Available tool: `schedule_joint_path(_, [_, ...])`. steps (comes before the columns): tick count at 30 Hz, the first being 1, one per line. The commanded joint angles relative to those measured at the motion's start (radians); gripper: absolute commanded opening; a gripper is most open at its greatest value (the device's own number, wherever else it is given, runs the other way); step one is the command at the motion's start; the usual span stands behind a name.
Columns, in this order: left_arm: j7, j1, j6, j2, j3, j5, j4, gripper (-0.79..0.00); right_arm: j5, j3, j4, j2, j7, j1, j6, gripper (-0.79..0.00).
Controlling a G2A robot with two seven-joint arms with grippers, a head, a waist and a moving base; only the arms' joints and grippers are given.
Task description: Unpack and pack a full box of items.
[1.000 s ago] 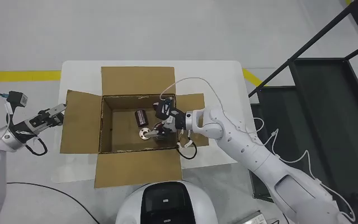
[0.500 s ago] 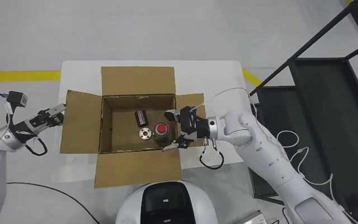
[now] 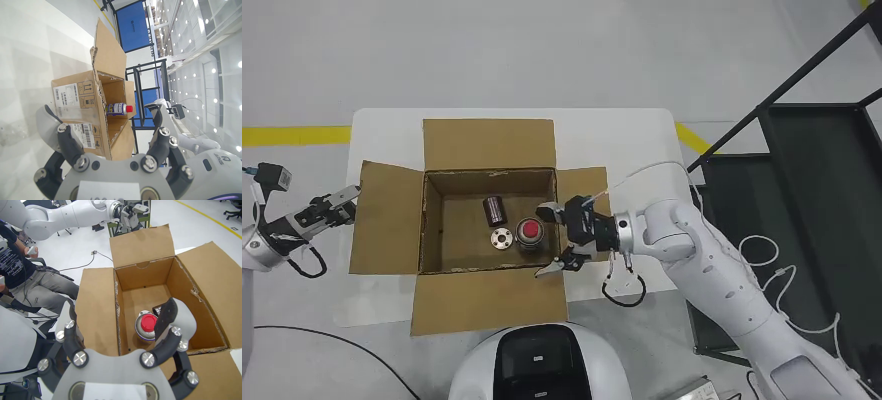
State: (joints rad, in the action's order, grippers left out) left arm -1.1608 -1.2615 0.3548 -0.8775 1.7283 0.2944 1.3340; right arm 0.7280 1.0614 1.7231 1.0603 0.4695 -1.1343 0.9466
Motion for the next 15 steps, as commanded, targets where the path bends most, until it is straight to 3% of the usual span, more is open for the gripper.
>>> schedule_joint_path(1, [0.0, 0.0, 0.0, 0.0, 0.0, 0.0, 0.0, 0.0, 0.013, 0.012, 0.003, -0.006, -0.019, -0.033, 0.045, 0.0])
schedule_joint_path(7, [0.0, 0.0, 0.0, 0.0, 0.0, 0.0, 0.0, 0.0, -0.02, -0.107, -0.044, -0.008, 0.001, -0.001, 0.066, 0.0])
schedule_joint_path(15, [0.0, 0.0, 0.0, 0.0, 0.0, 0.0, 0.0, 0.0, -0.063, -0.271, -0.245, 0.029, -0.022, 0.155, 0.066, 0.0])
